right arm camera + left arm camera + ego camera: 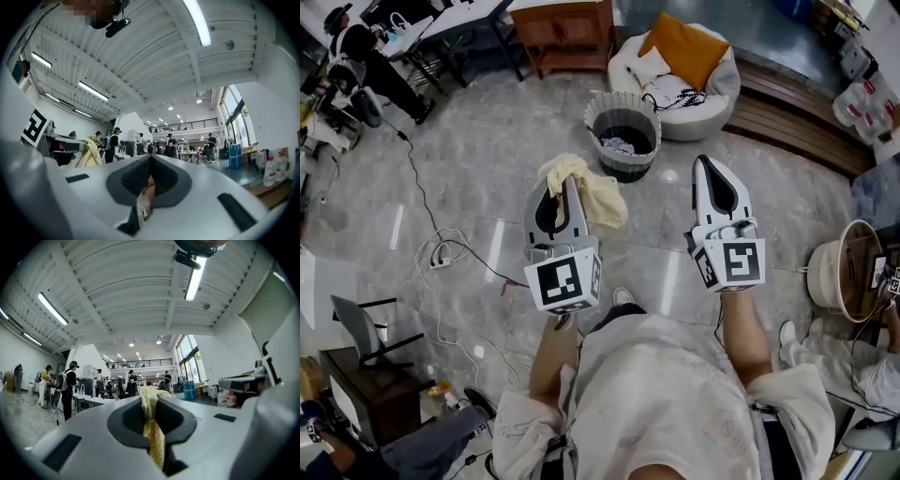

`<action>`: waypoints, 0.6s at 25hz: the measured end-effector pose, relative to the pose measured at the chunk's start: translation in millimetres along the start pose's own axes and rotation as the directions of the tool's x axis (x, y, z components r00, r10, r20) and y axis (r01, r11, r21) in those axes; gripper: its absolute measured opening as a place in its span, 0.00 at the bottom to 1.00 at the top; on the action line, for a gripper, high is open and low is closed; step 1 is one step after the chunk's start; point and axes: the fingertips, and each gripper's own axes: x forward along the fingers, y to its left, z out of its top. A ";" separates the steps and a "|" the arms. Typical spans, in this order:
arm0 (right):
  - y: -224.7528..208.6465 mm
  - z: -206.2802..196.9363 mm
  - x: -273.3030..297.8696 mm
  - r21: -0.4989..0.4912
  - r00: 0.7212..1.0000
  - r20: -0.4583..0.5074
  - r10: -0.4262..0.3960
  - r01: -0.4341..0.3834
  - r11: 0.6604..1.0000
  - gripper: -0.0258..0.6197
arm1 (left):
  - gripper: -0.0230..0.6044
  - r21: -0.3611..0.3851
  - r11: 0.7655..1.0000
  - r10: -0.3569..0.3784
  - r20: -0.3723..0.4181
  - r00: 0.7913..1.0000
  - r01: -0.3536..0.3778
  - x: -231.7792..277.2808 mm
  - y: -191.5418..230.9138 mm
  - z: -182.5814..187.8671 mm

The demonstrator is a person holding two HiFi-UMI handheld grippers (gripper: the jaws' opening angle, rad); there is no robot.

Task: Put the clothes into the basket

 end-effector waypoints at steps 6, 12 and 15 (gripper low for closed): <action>12.5 6.2 33.5 0.007 1.000 0.013 -0.017 0.016 1.000 0.02 | 0.08 -0.019 1.000 -0.007 0.011 1.000 0.007 25.5 34.5 0.3; 22.9 5.9 59.1 0.010 1.000 0.018 -0.016 0.016 1.000 0.02 | 0.08 -0.024 1.000 -0.009 0.012 1.000 0.009 41.1 53.4 -0.8; 20.4 0.0 69.9 0.008 1.000 0.016 -0.020 0.020 1.000 0.02 | 0.08 -0.019 1.000 -0.014 0.014 1.000 0.014 51.6 54.7 -2.1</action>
